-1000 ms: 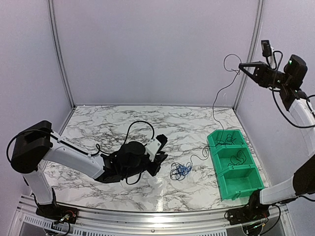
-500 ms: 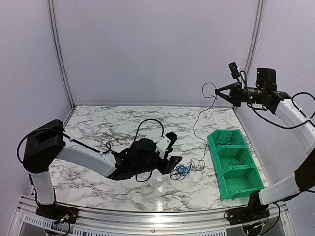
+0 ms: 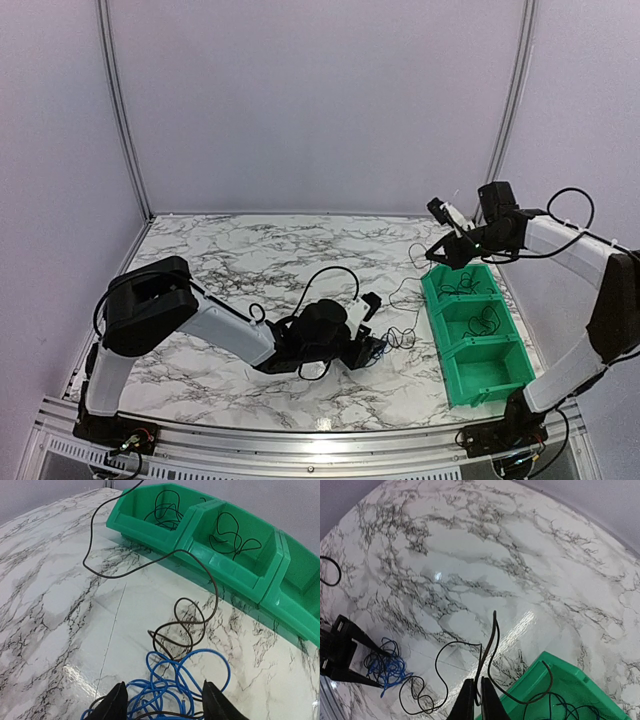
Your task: Untangle the cables
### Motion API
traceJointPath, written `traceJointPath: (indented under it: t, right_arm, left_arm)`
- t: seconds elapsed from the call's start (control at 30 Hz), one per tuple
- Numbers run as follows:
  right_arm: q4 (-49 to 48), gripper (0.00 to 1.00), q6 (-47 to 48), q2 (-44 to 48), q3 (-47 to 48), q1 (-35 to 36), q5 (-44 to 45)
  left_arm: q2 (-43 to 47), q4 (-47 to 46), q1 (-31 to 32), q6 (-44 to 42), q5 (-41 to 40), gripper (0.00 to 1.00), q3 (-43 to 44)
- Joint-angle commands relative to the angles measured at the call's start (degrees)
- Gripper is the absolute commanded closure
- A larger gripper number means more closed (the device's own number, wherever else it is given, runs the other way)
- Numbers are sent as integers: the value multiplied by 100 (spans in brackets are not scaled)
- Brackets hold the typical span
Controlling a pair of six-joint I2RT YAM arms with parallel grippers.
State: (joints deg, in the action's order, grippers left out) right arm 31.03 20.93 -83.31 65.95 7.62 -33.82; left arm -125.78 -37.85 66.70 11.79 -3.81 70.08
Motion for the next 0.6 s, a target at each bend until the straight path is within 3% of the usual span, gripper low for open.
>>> traceJointPath:
  t: [0.0,0.17,0.47,0.57]
  right_arm:
    - [447,88,485,-179,-147,403,617]
    - [659,69,973,-126,-473,957,788]
    - [939,49,1953,-240,-951,1926,1237]
    - [774,47,2049,-276,-1145,2098,1608]
  left_arm:
    - [-219,116,-25,113,170,52,105]
    - [-156,111,-34,180,48,62,-131]
    - [-115,111,-52,250,64,65,-241]
    - [-101,109,-51,267,65,65,-245]
